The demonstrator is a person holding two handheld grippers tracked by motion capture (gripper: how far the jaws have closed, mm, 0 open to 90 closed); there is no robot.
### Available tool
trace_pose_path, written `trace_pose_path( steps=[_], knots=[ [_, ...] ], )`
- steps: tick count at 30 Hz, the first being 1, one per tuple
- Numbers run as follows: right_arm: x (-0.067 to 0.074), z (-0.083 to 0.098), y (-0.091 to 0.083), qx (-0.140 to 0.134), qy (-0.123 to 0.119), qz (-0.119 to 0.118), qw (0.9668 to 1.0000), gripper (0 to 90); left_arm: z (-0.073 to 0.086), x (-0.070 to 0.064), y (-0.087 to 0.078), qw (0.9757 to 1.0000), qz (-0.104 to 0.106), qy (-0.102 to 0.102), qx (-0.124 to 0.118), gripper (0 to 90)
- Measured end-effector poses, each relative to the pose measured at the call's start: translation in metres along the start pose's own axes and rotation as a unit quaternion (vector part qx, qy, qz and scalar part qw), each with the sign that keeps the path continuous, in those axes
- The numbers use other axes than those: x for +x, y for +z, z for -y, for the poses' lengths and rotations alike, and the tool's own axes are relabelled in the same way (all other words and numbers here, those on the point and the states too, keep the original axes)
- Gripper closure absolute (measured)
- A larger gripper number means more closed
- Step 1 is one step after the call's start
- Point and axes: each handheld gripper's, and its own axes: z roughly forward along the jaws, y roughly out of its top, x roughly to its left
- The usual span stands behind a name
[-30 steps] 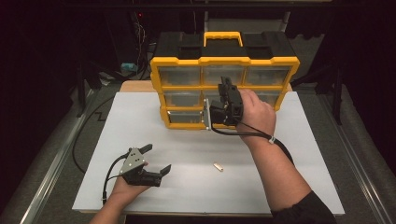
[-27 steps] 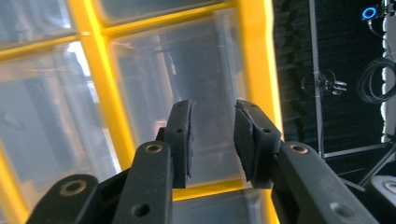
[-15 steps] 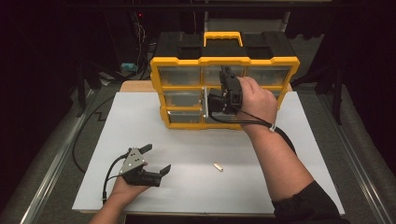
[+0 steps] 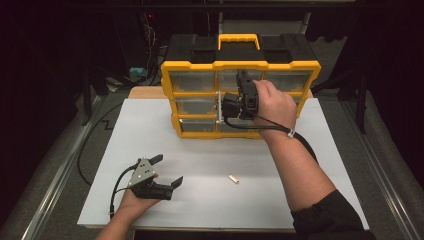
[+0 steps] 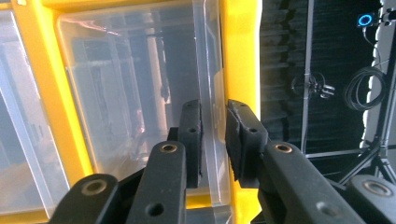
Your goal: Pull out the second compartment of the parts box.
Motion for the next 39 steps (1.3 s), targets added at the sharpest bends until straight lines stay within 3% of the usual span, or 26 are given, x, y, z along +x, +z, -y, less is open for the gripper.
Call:
trace_pose_path(
  steps=[10,27,36,39],
  knots=[
    [0.004,-0.003,-0.001,0.006,-0.028,0.015,0.9995,82.4,0.0,0.0,0.0,1.0,0.001,0.0,0.0,0.2],
    [0.0,-0.003,-0.015,0.006,-0.037,0.005,0.9993,83.1,0.0,0.0,-0.001,1.0,0.001,0.001,0.0,0.2],
    [-0.009,-0.006,-0.015,-0.002,-0.024,-0.025,0.9994,50.0,0.0,0.001,-0.001,1.0,0.0,0.001,0.001,0.2],
    [-0.011,-0.007,-0.013,0.001,-0.015,-0.038,0.9992,42.8,0.0,0.001,-0.001,1.0,0.0,0.001,0.002,0.2]
  ],
)
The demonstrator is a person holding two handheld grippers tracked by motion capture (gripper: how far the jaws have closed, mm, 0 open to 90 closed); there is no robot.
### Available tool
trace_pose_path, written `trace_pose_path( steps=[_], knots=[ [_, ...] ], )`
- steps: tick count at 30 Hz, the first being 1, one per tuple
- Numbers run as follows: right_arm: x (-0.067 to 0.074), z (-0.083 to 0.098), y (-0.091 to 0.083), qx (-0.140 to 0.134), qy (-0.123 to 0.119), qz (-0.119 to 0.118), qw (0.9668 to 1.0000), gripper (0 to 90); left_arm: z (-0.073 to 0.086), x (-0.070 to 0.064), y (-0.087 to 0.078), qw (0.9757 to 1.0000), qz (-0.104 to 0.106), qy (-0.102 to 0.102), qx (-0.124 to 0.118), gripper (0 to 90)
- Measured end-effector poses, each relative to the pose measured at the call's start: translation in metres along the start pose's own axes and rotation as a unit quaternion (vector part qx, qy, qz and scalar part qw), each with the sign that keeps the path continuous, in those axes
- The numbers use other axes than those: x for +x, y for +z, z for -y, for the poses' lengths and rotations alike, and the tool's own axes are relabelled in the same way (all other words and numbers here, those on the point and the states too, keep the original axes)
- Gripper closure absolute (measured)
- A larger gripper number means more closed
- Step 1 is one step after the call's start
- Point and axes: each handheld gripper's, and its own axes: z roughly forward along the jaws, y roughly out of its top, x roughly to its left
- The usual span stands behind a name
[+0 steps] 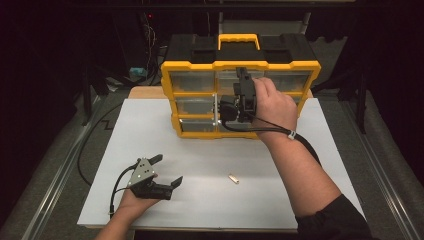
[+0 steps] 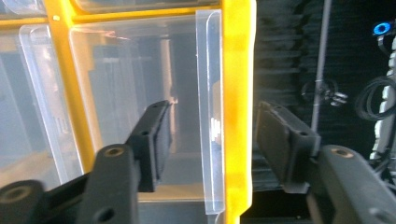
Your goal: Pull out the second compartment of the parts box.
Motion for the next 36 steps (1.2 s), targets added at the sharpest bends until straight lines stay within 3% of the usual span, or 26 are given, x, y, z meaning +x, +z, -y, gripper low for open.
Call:
trace_pose_path(
  steps=[3,6,7,13,20,36],
  knots=[
    [0.0,0.0,0.004,0.011,0.002,-0.017,0.9998,40.8,0.0,0.0,0.0,1.0,0.0,0.0,-0.001,0.1],
    [0.0,0.002,0.006,0.018,0.0,-0.023,0.9996,44.3,0.0,0.001,-0.001,1.0,0.0,-0.002,-0.001,0.2],
    [-0.001,0.003,0.007,0.021,0.003,-0.029,0.9994,49.5,0.0,0.001,-0.001,1.0,0.0,-0.002,-0.002,0.2],
    [-0.003,0.006,0.006,0.023,0.007,-0.024,0.9994,61.6,0.0,0.001,-0.001,1.0,0.003,-0.007,-0.005,0.2],
    [-0.003,0.008,0.006,0.026,-0.005,-0.008,0.9996,77.4,0.0,0.002,-0.001,0.9999,0.004,-0.011,-0.008,0.2],
    [0.0,0.007,-0.015,0.016,-0.025,0.005,0.9995,79.1,-0.001,0.001,-0.001,0.9999,0.007,-0.011,-0.008,0.2]
  ],
)
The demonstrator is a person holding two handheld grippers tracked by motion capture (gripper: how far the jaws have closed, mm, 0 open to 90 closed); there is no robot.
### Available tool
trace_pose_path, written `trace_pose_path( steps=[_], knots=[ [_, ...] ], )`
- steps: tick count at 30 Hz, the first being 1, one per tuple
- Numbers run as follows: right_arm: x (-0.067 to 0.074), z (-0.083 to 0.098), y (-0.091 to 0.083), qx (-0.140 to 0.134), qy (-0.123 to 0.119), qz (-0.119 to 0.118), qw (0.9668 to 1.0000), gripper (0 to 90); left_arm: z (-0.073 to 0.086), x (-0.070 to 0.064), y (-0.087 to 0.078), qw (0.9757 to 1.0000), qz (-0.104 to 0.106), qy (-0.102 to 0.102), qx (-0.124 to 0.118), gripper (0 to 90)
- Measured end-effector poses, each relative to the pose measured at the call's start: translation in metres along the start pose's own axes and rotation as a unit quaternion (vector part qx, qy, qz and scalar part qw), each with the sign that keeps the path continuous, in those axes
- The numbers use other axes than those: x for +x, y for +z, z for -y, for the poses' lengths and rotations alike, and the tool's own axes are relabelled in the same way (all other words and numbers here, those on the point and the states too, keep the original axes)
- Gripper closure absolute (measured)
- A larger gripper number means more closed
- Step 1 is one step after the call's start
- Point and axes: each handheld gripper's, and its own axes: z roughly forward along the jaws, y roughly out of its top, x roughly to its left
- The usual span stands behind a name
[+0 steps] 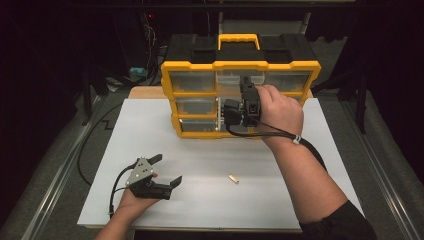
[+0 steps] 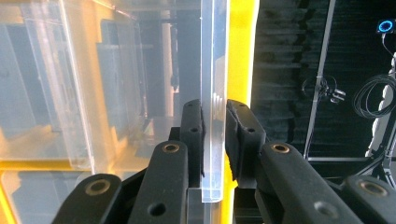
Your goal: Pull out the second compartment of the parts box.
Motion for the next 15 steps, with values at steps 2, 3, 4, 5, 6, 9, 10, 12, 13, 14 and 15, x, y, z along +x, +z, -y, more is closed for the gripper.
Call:
trace_pose_path(
  steps=[2,3,4,5,6,9,10,12,13,14,15],
  knots=[
    [0.001,0.001,-0.004,-0.002,0.0,0.001,1.0,79.1,0.0,0.0,0.0,1.0,0.0,0.0,0.0,0.2],
    [0.001,0.001,-0.006,-0.003,-0.001,0.002,1.0,79.1,0.0,0.0,0.0,1.0,0.0,0.0,0.001,0.1],
    [0.001,0.001,-0.009,-0.004,0.001,0.002,1.0,79.1,0.0,0.0,0.0,1.0,0.0,0.0,0.0,0.2],
    [0.001,0.002,-0.011,-0.004,0.001,0.002,1.0,79.1,0.0,0.0,0.0,1.0,0.0,0.0,0.0,0.2],
    [0.001,0.002,-0.013,-0.005,0.002,0.002,1.0,79.2,0.0,0.0,0.0,1.0,0.0,0.0,0.0,0.2],
    [0.002,0.003,-0.019,-0.008,0.001,0.005,1.0,79.2,0.0,0.0,0.0,1.0,0.001,0.0,0.001,0.2],
    [0.003,0.003,-0.021,-0.009,0.001,0.006,0.9999,79.2,0.0,0.0,0.0,1.0,0.001,0.0,0.001,0.2],
    [0.003,0.003,-0.025,-0.011,0.001,0.007,0.9999,79.2,0.0,0.0,0.0,1.0,0.001,0.0,0.001,0.2],
    [0.003,0.003,-0.027,-0.012,0.0,0.008,0.9999,79.2,0.0,0.0,0.0,1.0,0.001,0.0,0.001,0.2],
    [0.004,0.003,-0.029,-0.012,0.0,0.007,0.9999,79.2,0.0,0.0,0.0,1.0,0.001,0.0,0.002,0.1],
    [0.004,0.003,-0.031,-0.013,0.0,0.008,0.9999,79.2,0.0,0.0,0.0,1.0,0.001,0.0,0.002,0.2]
  ],
)
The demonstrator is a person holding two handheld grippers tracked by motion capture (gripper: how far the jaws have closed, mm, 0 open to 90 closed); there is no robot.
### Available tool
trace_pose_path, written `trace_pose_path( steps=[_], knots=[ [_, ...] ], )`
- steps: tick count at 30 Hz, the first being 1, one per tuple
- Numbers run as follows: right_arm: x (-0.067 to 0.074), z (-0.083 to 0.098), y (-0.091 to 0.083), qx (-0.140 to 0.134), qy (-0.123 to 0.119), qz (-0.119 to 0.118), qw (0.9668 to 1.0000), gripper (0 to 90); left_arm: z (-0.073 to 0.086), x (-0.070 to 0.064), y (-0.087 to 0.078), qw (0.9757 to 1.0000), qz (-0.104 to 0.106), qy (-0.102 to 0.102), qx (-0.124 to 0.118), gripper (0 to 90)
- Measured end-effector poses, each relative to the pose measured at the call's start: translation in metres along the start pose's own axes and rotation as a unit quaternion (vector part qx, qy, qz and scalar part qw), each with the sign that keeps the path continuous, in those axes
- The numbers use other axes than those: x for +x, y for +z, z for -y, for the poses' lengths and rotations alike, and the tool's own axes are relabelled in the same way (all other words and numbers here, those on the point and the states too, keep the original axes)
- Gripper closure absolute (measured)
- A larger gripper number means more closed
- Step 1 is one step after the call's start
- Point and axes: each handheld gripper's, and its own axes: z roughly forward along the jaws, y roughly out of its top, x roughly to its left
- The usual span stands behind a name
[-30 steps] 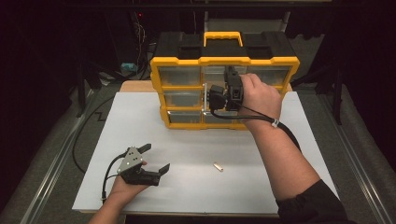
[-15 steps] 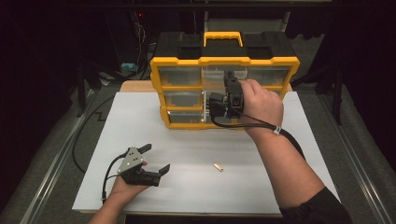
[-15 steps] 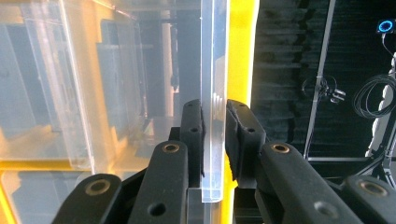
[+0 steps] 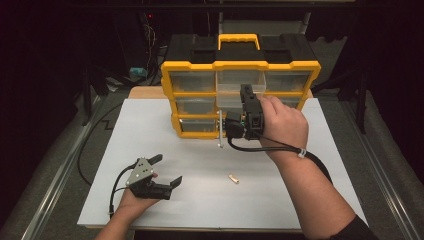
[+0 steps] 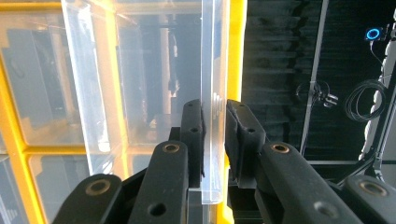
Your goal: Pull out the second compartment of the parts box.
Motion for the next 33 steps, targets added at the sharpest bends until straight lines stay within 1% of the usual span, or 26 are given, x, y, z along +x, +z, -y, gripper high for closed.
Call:
trace_pose_path(
  steps=[5,14,17,18,33],
  knots=[
    [0.001,0.0,-0.009,-0.003,0.001,0.002,1.0,79.2,0.0,0.0,0.0,1.0,0.0,0.0,0.0,0.2],
    [0.001,0.0,-0.022,-0.008,-0.005,0.004,0.9999,79.3,0.0,0.0,0.0,1.0,0.0,0.001,0.0,0.2],
    [0.002,0.001,-0.026,-0.01,-0.001,0.006,0.9999,79.3,0.0,0.0,0.0,1.0,0.001,0.001,0.0,0.1],
    [0.002,0.001,-0.027,-0.01,-0.004,0.005,0.9999,79.3,0.0,-0.001,0.0,1.0,0.001,0.001,0.0,0.2],
    [0.005,0.002,-0.034,-0.016,0.003,0.008,0.9998,78.9,0.001,-0.001,0.001,1.0,0.002,0.002,0.004,0.2]
  ],
)
